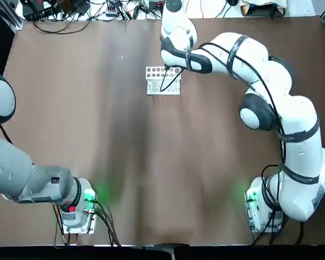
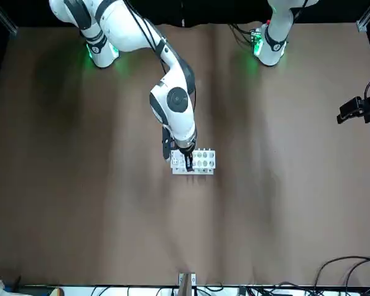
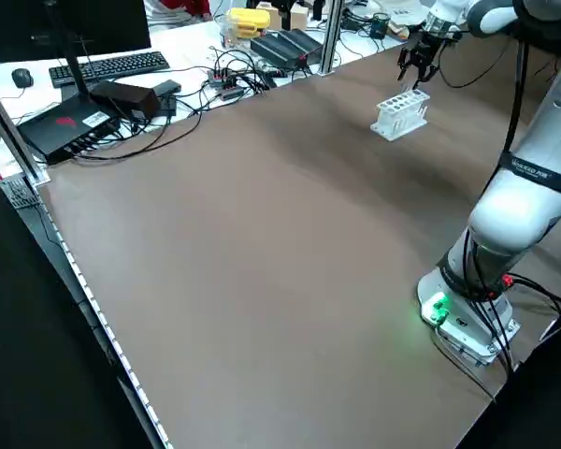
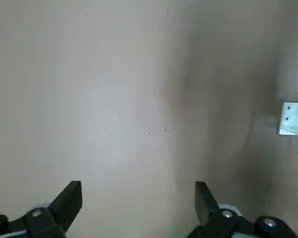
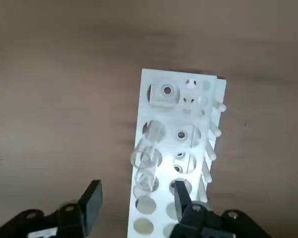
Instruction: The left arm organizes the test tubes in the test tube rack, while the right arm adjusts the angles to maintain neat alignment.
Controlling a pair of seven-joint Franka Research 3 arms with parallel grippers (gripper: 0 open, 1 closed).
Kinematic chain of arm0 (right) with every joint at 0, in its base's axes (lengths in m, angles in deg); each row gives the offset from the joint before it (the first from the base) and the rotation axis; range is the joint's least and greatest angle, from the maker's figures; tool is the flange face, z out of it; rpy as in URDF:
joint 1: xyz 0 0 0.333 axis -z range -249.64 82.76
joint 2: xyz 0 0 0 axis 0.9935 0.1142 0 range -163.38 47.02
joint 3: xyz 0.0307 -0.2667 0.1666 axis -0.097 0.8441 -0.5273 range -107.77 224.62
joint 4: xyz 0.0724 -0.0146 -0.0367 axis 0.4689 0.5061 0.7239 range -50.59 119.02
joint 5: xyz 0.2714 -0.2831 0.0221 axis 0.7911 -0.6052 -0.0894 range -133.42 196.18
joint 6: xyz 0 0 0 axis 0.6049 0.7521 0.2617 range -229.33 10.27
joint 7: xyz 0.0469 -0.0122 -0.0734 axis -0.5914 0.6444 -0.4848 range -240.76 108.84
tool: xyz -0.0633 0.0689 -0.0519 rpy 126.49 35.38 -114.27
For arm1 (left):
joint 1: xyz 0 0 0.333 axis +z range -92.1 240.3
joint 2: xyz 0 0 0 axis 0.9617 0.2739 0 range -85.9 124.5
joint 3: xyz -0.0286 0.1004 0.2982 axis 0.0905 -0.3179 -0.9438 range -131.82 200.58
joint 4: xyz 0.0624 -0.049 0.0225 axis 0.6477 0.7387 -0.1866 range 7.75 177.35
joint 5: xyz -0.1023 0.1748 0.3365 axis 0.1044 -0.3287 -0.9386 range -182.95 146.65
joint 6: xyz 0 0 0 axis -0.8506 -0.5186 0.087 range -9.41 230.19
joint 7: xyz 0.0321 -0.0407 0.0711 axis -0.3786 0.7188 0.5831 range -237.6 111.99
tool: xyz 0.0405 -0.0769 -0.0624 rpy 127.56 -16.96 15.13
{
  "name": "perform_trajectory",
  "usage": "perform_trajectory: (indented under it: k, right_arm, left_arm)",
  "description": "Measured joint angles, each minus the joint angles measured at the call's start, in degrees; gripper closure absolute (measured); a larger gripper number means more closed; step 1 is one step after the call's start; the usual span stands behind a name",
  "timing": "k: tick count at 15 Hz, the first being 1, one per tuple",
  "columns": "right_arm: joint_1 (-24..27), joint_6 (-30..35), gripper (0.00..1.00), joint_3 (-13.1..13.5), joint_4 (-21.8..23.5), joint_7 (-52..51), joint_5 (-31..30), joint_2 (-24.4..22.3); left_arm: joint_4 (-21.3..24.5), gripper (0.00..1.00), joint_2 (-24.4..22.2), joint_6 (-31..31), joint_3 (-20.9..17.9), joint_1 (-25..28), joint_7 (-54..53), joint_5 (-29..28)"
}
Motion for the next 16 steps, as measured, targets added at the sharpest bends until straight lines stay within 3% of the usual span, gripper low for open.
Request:
perform_trajectory:
  k: [3,11,16]
  right_arm:
    - [0.6,-0.1,0.43,0.0,0.0,0.0,1.1,0.3]
    - [0.6,-0.5,0.47,-0.2,-0.4,0.0,1.8,1.0]
    - [0.6,-0.5,0.56,-0.2,-0.5,0.1,3.3,1.0]
  left_arm:
    - [0.0,0.0,0.0,0.0,0.0,0.0,0.0,0.0]
    - [0.0,0.0,0.0,0.0,0.0,-0.1,0.0,0.0]
    - [0.0,0.0,0.0,0.0,0.0,-0.1,0.0,0.0]
